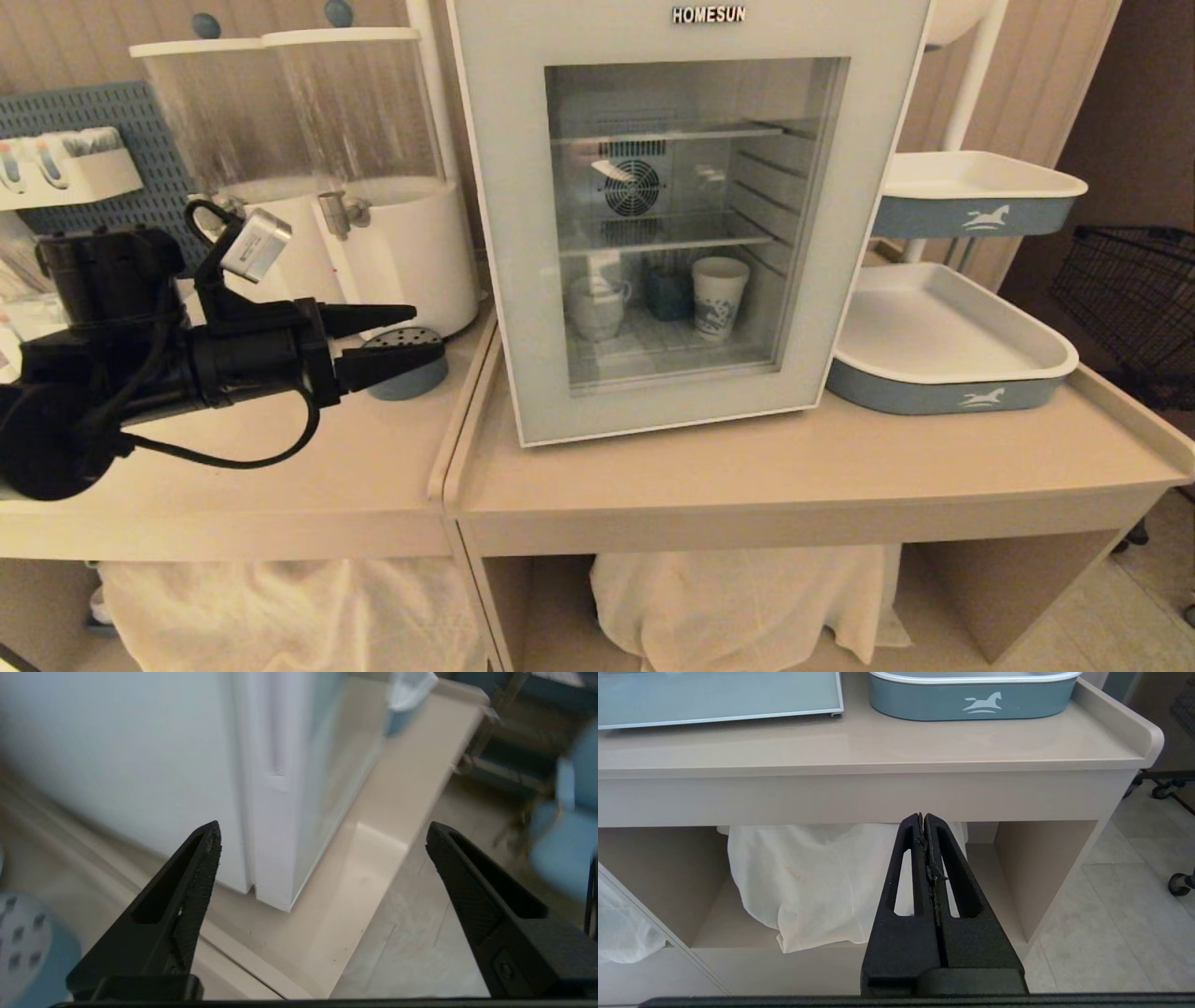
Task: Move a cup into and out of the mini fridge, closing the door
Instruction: Open the freezer door
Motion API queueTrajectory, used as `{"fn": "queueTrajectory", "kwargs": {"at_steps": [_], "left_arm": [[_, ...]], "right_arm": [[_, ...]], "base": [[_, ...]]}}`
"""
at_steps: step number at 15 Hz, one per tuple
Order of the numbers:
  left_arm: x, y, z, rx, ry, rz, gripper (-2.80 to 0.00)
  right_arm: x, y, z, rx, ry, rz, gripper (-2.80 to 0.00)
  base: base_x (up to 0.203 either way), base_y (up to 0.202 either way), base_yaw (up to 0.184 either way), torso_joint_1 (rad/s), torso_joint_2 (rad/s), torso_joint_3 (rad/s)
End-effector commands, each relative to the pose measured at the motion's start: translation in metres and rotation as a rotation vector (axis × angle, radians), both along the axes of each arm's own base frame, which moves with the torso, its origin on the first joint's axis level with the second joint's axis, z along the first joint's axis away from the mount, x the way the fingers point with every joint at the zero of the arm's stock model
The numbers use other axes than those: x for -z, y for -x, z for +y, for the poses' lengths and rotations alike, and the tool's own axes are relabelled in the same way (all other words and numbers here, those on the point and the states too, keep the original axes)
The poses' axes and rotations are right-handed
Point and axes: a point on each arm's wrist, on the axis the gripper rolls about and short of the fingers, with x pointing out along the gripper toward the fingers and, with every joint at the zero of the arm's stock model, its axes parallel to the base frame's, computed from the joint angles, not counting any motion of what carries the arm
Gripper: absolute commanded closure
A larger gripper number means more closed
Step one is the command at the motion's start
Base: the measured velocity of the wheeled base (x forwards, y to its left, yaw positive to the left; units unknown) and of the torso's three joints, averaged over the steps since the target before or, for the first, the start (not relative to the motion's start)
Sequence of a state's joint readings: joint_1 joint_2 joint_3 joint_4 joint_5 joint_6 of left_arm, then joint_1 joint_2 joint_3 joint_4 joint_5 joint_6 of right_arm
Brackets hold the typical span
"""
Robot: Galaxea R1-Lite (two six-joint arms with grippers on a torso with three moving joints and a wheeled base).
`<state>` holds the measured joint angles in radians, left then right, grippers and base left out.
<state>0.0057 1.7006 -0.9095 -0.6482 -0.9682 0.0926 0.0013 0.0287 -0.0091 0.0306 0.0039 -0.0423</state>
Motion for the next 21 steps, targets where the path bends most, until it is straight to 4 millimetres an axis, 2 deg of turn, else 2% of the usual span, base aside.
{"fn": "queueTrajectory", "kwargs": {"at_steps": [1, 6, 11, 17, 21], "left_arm": [[-0.003, 0.0, 0.0, -0.005, 0.012, 0.005, -2.8], [-0.01, -0.002, -0.001, 0.007, 0.026, -0.001, -2.8], [-0.017, -0.001, -0.014, 0.044, 0.093, 0.078, -2.8], [-0.014, -0.005, -0.029, 0.127, 0.096, 0.093, -2.8], [-0.011, -0.014, -0.037, 0.152, 0.093, 0.066, -2.8]], "right_arm": [[0.0, 0.0, 0.0, -0.001, 0.001, 0.0, 0.0], [0.0, 0.0, 0.0, -0.001, 0.001, 0.0, 0.0], [0.0, 0.0, 0.0, 0.001, 0.001, 0.0, 0.0], [0.0, 0.0, 0.0, 0.001, 0.001, 0.0, 0.0], [0.0, 0.0, 0.0, 0.001, -0.001, 0.0, 0.0]], "base": [[0.0, 0.0, 0.0, 0.0, 0.0, 0.0], [0.0, 0.0, 0.0, 0.0, 0.0, 0.0], [0.0, 0.0, 0.0, 0.0, 0.0, 0.0], [0.0, 0.0, 0.0, 0.0, 0.0, 0.0], [0.0, 0.0, 0.0, 0.0, 0.0, 0.0]]}}
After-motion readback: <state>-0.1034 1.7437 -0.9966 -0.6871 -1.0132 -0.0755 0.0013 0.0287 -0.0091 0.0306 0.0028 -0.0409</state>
